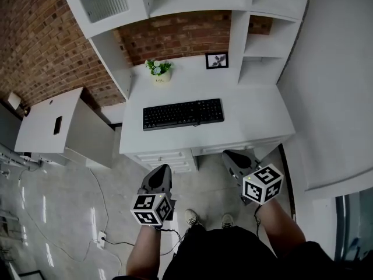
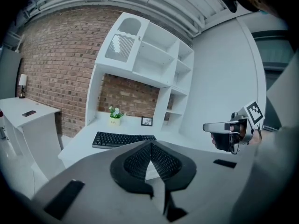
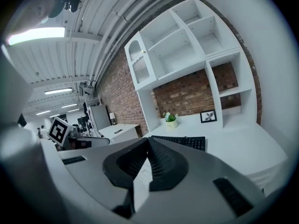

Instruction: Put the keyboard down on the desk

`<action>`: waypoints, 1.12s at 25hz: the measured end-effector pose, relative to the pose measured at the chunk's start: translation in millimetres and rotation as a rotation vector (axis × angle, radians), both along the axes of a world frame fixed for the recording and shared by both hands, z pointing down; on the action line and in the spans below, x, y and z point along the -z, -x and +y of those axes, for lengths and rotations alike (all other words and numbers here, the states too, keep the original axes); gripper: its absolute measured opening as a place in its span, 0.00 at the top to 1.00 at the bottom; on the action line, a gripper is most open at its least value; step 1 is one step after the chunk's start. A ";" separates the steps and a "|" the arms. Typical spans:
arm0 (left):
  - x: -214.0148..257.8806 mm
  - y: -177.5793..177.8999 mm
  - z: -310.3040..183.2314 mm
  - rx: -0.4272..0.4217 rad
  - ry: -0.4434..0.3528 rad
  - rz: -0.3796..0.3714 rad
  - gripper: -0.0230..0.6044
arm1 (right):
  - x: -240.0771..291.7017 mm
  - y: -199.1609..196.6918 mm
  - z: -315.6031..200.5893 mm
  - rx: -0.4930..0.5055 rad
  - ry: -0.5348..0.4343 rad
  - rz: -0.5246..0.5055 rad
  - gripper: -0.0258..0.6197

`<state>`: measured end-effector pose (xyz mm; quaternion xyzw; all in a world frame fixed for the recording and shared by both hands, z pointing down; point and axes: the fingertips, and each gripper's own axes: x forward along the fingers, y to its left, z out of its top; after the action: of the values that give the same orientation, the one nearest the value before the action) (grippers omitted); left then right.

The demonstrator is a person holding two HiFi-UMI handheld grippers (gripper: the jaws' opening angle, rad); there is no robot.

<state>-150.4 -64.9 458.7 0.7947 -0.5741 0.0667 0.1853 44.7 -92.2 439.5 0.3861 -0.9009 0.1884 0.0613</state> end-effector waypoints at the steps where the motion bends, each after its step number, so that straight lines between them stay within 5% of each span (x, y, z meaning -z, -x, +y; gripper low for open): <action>1: -0.3 -7.1 5.2 0.003 0.000 -0.002 0.93 | 0.5 -5.4 4.2 0.009 -0.004 -0.003 0.93; 28: 0.7 -97.5 69.3 0.100 -0.006 -0.027 0.93 | -2.2 -84.6 50.1 0.120 -0.015 -0.056 0.93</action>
<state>-53.0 4.4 458.0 0.7646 -0.6158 0.0663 0.1781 129.3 -42.1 441.7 0.3266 -0.9252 0.1883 0.0445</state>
